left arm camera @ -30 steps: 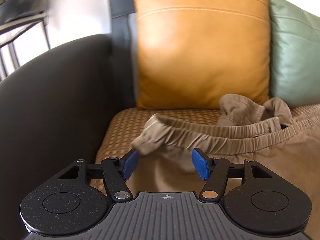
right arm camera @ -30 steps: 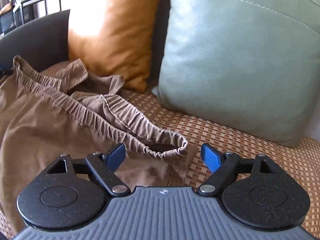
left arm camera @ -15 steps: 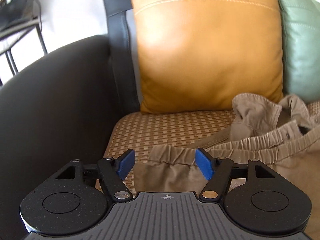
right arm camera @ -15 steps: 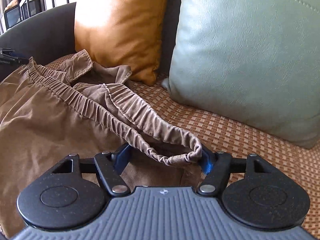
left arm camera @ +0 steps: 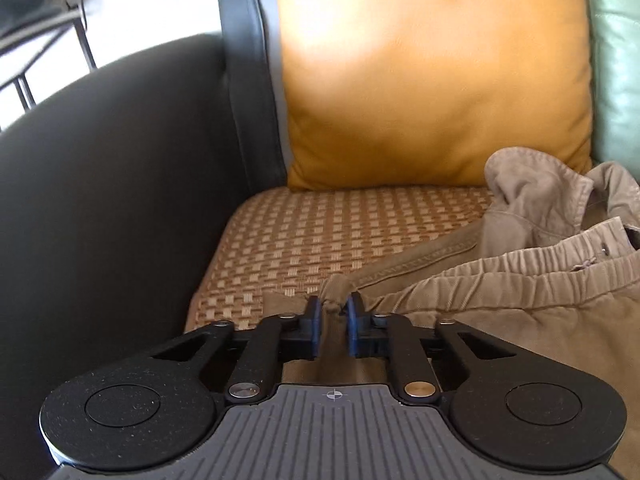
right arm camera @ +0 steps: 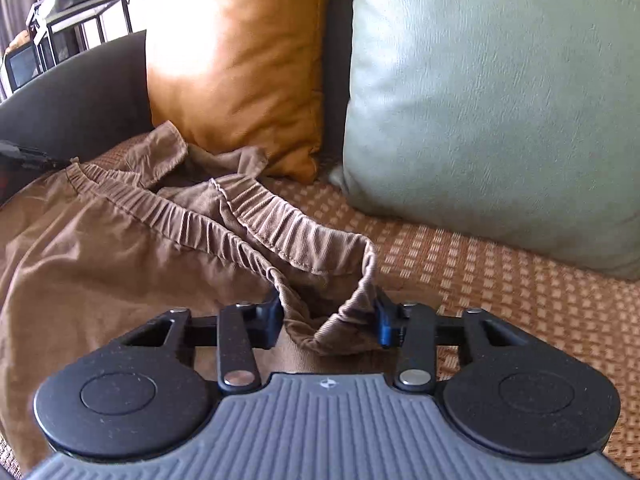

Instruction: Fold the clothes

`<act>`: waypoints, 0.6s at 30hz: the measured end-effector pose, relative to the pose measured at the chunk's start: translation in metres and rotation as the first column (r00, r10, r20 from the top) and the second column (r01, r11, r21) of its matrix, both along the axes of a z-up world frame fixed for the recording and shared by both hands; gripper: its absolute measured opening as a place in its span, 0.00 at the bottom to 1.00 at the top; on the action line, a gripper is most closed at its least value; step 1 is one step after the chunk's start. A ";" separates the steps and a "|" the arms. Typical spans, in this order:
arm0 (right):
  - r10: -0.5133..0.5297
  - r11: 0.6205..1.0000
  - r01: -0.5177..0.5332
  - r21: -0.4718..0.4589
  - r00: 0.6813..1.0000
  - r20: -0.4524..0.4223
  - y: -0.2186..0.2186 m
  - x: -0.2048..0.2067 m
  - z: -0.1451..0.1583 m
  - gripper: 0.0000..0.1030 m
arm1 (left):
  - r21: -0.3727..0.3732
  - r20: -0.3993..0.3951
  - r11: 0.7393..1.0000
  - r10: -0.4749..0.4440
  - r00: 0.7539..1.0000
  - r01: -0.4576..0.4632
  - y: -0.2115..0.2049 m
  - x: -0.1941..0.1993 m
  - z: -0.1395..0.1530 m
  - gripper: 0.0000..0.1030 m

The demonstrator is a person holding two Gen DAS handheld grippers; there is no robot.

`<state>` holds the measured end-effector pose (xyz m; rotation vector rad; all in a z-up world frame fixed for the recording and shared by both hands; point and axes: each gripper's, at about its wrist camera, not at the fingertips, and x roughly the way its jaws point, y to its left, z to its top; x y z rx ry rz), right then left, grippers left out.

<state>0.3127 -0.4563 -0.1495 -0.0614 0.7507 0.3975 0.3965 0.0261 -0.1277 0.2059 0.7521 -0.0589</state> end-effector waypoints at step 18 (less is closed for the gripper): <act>-0.139 0.990 0.132 0.053 0.976 0.165 0.001 0.034 0.068 0.29 | 0.007 0.200 0.988 0.151 0.968 -0.156 -0.016 0.041 0.045 0.02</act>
